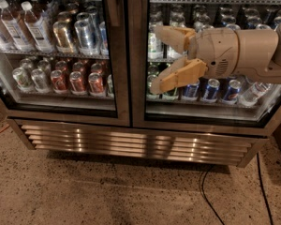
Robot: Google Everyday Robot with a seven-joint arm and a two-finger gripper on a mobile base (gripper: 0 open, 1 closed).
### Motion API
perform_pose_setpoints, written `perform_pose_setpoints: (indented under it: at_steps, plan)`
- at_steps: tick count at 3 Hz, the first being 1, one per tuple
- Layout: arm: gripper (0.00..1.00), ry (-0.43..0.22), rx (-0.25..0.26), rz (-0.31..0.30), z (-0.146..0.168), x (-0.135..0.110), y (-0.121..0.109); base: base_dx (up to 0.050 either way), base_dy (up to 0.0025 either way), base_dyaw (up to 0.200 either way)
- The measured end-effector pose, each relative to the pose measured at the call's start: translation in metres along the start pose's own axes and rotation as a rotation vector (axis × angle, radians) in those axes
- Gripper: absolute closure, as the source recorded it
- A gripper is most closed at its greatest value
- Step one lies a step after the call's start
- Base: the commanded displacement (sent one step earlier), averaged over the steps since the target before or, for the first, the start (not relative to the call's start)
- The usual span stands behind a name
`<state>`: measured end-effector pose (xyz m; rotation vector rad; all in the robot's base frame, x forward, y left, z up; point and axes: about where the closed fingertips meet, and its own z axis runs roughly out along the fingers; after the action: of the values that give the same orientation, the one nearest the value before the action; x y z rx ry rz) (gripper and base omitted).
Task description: Open left fridge door
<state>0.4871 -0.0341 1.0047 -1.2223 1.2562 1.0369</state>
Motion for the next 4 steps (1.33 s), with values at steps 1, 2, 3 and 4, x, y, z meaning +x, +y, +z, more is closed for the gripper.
perform_pose_setpoints:
  at_steps: [1, 2, 3, 4]
  plan:
    - [0.00, 0.000, 0.000, 0.000, 0.0000, 0.0000, 0.0000, 0.049, 0.00003, -0.001]
    - [0.00, 0.000, 0.000, 0.000, 0.0000, 0.0000, 0.0000, 0.050, -0.00002, 0.000]
    - [0.00, 0.000, 0.000, 0.000, 0.0000, 0.0000, 0.0000, 0.040, 0.00238, 0.120]
    - [0.00, 0.000, 0.000, 0.000, 0.0000, 0.0000, 0.0000, 0.000, 0.00000, 0.000]
